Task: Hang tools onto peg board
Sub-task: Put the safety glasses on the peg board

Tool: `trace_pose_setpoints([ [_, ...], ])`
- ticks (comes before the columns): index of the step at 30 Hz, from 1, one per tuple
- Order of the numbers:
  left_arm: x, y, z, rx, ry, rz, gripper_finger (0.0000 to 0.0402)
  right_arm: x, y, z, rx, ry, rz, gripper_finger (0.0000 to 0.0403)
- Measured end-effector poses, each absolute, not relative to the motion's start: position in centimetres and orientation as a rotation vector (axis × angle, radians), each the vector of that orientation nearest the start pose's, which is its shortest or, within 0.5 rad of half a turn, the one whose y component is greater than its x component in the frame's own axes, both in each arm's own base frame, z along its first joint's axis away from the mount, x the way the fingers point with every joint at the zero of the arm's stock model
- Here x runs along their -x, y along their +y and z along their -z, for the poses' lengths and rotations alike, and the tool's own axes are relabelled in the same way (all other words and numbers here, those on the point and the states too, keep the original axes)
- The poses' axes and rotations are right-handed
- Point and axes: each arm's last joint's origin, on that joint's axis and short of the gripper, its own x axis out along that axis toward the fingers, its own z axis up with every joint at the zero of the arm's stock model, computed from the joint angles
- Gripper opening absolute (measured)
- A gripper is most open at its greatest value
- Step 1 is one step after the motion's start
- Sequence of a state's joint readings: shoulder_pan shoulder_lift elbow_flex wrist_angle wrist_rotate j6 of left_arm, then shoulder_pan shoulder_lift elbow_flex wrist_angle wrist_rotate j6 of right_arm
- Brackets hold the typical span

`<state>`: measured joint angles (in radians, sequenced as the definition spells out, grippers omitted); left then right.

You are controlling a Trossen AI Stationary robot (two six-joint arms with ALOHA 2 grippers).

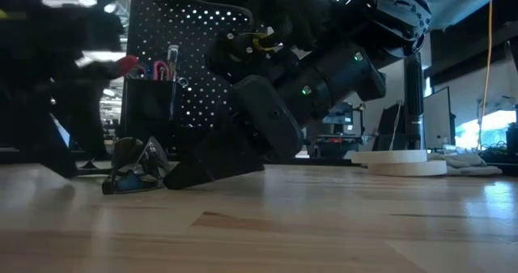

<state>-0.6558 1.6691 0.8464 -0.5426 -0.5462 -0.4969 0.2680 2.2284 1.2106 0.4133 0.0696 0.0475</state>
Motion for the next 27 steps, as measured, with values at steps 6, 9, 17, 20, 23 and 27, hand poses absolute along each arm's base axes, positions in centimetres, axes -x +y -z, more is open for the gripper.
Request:
trace_pose_setpoints([
  [6, -23.5, -14.0, -12.8, -0.320, 1.069, -0.177, 0.0170, -42.5, 11.5, -8.1, 0.055, 0.600, -0.179, 0.0227],
  [9, -23.5, -13.3, -12.4, -0.282, 1.078, -0.193, 0.0170, -42.5, 11.5, -8.0, 0.055, 0.600, -0.179, 0.0227],
  [17, -23.4, -13.1, -11.9, -0.215, 1.096, -0.149, 0.0129, -42.5, 11.5, -8.0, 0.055, 0.600, -0.180, 0.0227],
  [20, -23.5, -13.2, -11.8, -0.208, 1.099, -0.136, 0.0081, -42.5, 11.5, -8.0, 0.054, 0.601, -0.182, 0.0227],
  [23, -23.5, -13.2, -11.8, -0.209, 1.108, -0.119, 0.0028, -42.5, 11.5, -8.2, 0.052, 0.603, -0.192, 0.0227],
  [27, -23.5, -13.2, -11.7, -0.188, 1.110, -0.125, 0.0011, -42.0, 11.4, -9.4, 0.064, 0.655, -0.197, 0.0227],
])
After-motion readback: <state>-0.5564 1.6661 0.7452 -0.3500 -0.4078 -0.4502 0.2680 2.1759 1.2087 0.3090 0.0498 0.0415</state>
